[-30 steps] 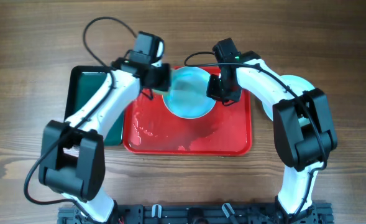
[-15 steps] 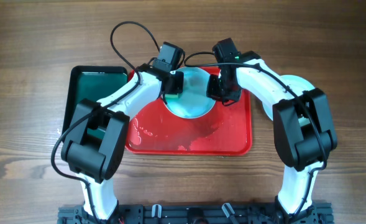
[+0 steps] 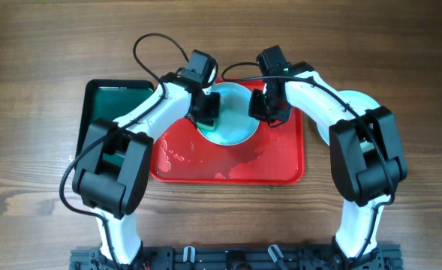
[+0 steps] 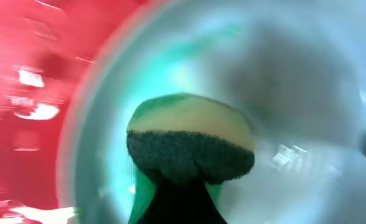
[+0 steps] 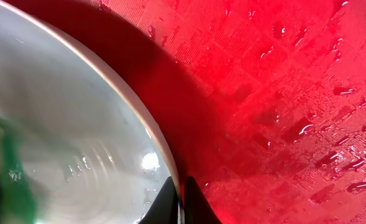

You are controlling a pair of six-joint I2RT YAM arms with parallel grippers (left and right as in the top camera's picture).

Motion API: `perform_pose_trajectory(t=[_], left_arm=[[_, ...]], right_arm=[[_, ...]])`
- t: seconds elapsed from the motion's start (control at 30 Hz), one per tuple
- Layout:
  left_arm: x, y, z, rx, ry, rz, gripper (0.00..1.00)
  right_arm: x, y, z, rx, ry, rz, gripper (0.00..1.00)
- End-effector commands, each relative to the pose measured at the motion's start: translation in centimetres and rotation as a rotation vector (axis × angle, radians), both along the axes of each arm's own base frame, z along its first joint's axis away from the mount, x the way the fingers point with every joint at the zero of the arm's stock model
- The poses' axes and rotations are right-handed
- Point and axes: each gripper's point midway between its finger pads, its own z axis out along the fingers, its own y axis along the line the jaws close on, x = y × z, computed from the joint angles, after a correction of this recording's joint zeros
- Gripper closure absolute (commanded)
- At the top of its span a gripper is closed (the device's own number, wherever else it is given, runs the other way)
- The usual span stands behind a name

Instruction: Clean dirty plates on tray and stack at the side

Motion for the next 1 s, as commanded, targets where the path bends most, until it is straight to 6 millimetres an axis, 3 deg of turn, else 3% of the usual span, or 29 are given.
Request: perform_pose_trajectory(t=[0.0, 0.1, 0.23, 0.4, 0.53, 0.57, 0.67, 0.8, 0.9, 0.97], left_arm=[[-2.5, -4.4, 0.4, -0.236, 0.091, -0.129, 0.96], [-0.1, -3.9, 0.6, -0.215, 0.011, -0.056, 0.96], [4.5, 1.6, 0.5, 0.024, -0.152, 0.216, 0.96], [5.3, 4.5, 6.9, 0.069, -0.177, 0.279, 0.96], [3.6, 7.0, 12.2, 0.066, -0.165, 0.347, 0.96], [3.2, 7.8, 12.6, 0.070, -0.154, 0.371, 0.96], [2.2, 10.0, 12.3, 0.094, -0.100, 0.423, 0.96], [1.8, 10.8, 12.1, 0.108, -0.074, 0.435, 0.96], [1.7, 10.8, 12.0, 0.110, -0.071, 0.435, 0.96], [1.7, 10.8, 12.0, 0.110, -0.071, 0.435, 0.96]], right_arm=[[-0.7, -1.3, -1.5, -0.058, 0.031, -0.013, 0.96], [-0.7, -1.4, -1.5, -0.058, 0.031, -0.013, 0.96], [-0.7, -1.2, -1.5, -0.051, 0.031, -0.012, 0.96], [-0.7, -1.2, -1.5, -0.050, 0.031, -0.008, 0.96], [-1.1, -0.1, -1.2, 0.020, 0.040, 0.072, 0.96], [-1.1, 0.0, -0.9, 0.032, 0.036, 0.092, 0.96], [-1.0, -0.2, 1.9, 0.030, -0.014, 0.097, 0.96], [-1.1, -2.1, 8.9, -0.018, -0.157, 0.071, 0.96], [-2.2, -5.4, 13.2, -0.058, -0.213, 0.002, 0.96], [-3.3, -8.8, 15.2, -0.092, -0.218, -0.072, 0.96]])
